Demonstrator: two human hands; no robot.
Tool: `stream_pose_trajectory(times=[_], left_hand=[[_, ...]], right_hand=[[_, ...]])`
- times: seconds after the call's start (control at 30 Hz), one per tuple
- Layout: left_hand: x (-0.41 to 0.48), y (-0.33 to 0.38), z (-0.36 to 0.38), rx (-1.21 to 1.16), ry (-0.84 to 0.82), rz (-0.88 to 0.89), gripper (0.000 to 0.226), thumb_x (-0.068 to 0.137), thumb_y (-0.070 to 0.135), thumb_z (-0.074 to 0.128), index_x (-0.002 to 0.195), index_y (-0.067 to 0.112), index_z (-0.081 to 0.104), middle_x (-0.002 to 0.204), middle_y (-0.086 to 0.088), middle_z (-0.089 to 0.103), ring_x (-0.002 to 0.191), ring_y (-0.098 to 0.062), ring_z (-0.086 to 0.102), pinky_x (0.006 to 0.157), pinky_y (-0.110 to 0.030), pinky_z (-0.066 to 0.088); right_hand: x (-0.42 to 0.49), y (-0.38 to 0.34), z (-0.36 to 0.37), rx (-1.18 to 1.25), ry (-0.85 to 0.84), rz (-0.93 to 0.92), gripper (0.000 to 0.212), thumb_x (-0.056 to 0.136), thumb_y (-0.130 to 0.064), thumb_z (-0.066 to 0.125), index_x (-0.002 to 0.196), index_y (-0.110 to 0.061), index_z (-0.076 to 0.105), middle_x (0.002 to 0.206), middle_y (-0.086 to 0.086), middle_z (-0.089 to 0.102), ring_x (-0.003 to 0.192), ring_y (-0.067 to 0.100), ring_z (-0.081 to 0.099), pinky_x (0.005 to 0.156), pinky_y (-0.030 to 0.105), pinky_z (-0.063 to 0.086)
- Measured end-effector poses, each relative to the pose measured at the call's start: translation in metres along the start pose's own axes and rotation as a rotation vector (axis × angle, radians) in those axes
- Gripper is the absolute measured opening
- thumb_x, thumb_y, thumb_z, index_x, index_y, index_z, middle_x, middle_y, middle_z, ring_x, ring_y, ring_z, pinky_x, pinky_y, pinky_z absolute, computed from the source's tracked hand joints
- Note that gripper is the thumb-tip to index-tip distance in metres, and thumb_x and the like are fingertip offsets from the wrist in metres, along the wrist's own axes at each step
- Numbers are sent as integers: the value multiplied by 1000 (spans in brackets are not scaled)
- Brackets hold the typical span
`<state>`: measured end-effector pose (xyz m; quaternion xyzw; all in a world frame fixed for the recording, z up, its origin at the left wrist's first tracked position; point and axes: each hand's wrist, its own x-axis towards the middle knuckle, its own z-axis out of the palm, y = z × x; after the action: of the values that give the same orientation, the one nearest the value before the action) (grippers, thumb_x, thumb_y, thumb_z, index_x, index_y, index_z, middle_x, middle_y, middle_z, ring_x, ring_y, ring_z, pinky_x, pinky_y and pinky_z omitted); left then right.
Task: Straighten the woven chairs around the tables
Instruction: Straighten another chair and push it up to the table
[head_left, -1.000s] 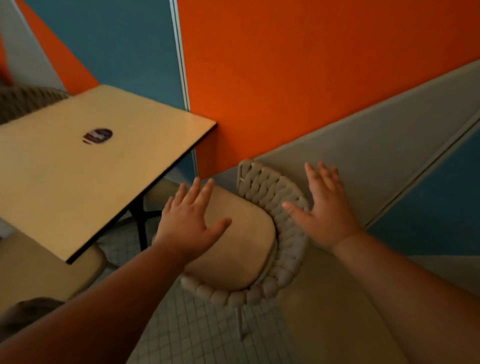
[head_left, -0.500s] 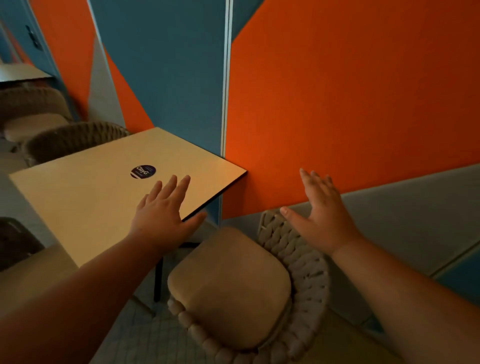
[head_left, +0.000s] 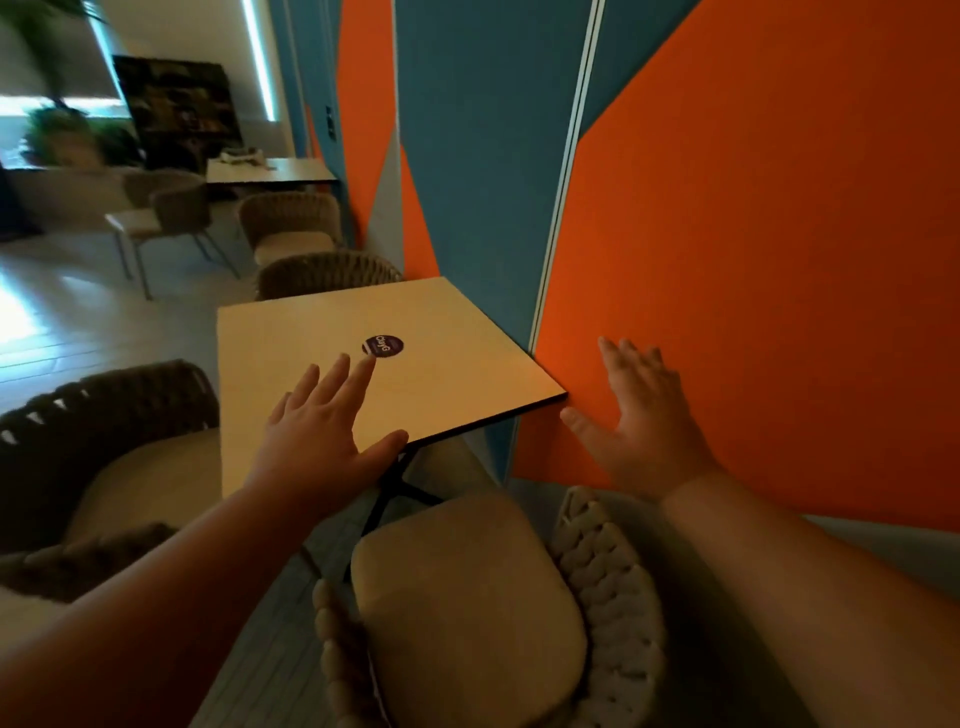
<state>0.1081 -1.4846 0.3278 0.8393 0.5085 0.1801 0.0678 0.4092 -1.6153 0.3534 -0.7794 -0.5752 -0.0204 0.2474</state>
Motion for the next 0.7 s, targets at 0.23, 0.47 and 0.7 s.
stream_pose_trajectory(times=[0.23, 0.47, 0.7], left_hand=[[-42, 36, -30, 40, 130, -56, 94, 86, 77, 43, 157, 43, -7, 168, 5, 1, 154, -24, -3, 121, -53, 8], [-97, 57, -31, 8, 94, -68, 95, 84, 76, 44, 158, 42, -5, 168, 6, 3, 154, -22, -2, 122, -53, 9], [-166, 61, -1, 59, 103, -215, 96, 82, 82, 43, 158, 41, 0, 167, 6, 7, 154, -22, 1, 122, -51, 10]], right_hand=[[-20, 11, -28, 73, -19, -150, 86, 95, -63, 50, 162, -32, 7, 171, -1, 5, 157, 24, -7, 124, 47, 0], [-68, 30, -17, 107, -123, -184, 89, 94, -62, 55, 162, -32, 6, 171, -1, 6, 157, 22, -5, 124, 45, 1], [-84, 69, 10, 174, -278, -239, 91, 92, -63, 57, 162, -33, 6, 171, -3, 6, 157, 19, -2, 124, 43, 5]])
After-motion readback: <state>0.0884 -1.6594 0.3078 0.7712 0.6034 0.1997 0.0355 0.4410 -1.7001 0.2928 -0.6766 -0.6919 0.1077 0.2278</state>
